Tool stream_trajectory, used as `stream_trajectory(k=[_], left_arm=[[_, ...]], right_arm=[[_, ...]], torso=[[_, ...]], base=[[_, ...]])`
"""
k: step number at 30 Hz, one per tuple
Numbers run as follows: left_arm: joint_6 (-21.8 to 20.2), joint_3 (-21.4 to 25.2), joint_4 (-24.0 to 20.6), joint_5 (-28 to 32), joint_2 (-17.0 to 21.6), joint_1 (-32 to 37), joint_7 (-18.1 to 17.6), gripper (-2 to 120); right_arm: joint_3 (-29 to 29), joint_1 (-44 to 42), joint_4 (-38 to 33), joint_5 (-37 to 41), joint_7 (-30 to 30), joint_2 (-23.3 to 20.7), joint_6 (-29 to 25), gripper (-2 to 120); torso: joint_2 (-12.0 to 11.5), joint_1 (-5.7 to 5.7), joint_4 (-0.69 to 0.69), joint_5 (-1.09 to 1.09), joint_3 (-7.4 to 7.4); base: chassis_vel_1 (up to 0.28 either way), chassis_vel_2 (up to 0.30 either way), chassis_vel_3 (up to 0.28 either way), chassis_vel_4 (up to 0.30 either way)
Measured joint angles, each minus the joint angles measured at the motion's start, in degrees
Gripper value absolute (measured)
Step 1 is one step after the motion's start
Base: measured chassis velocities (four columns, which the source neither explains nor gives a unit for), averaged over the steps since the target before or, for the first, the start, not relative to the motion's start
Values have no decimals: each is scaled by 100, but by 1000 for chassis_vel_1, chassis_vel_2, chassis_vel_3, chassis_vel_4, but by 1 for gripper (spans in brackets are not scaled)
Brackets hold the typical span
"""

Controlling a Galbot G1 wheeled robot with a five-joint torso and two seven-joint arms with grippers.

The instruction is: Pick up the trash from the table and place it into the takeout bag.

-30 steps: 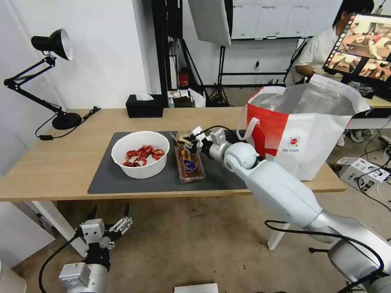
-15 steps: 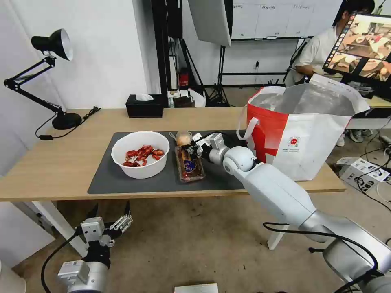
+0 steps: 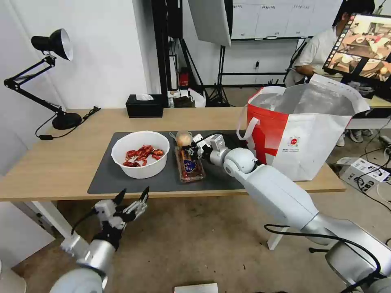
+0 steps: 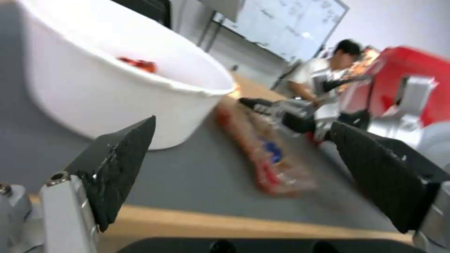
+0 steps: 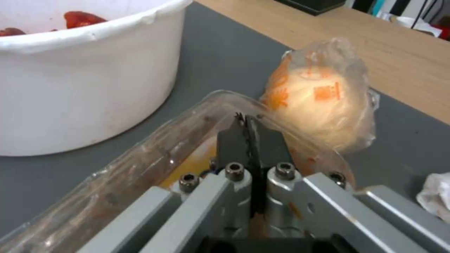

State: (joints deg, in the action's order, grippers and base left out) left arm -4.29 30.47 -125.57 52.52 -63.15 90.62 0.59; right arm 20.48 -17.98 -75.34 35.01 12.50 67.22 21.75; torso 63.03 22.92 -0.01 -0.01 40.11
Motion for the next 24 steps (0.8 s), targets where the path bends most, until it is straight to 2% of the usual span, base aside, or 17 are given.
stream_trajectory(k=[3,4,7,8,11,12,15,16,19,20,22,24], left_arm=[[-86,-147,171,704,337,-289,-6,100],[-86,-147,171,704,337,-289,-6,100],[-244,-300,388,1355,669,-558,-10,100],[-244,-300,388,1355,669,-558,-10,100],[-561,-443,485,2114,912,-923,-110,100],[-561,-443,485,2114,912,-923,-110,100],[-913,-586,563,2977,1038,-1368,-302,100],[-913,-586,563,2977,1038,-1368,-302,100],[-1318,-773,734,3735,1055,-1859,-706,100],[-1318,-773,734,3735,1055,-1859,-706,100],[-1561,-901,929,3929,1026,-2148,-949,100],[-1592,-926,970,3944,1020,-2198,-979,100]], right_arm=[[1,16,-10,7,-3,-25,7,0],[1,16,-10,7,-3,-25,7,0],[1,20,-35,9,-6,-40,22,0],[1,20,-35,9,-6,-40,22,0],[1,7,-68,8,-23,-54,54,0],[1,7,-68,8,-23,-54,54,0],[1,6,-93,-3,-36,-71,70,0],[1,6,-93,-3,-36,-71,70,0],[2,4,-145,-7,-71,-97,89,0],[2,4,-145,-7,-71,-97,89,0],[2,-11,-195,-7,-116,-108,111,0],[2,-14,-205,-6,-124,-109,116,0]], torso=[[0,0,0,0,0],[0,0,0,0,0],[0,0,1,-1,0],[0,0,1,-1,0],[0,0,1,1,0],[0,0,1,1,0],[0,0,0,1,0],[0,0,0,1,0],[0,0,1,1,0],[0,0,1,1,0],[0,0,1,1,0],[0,0,0,1,0]], base=[[0,0,0,0],[0,0,0,0],[0,0,0,0],[0,0,0,0],[0,0,0,0],[0,0,0,0],[0,0,0,0],[0,0,0,0],[0,0,0,0],[0,0,0,0],[0,0,0,0],[0,0,0,0]])
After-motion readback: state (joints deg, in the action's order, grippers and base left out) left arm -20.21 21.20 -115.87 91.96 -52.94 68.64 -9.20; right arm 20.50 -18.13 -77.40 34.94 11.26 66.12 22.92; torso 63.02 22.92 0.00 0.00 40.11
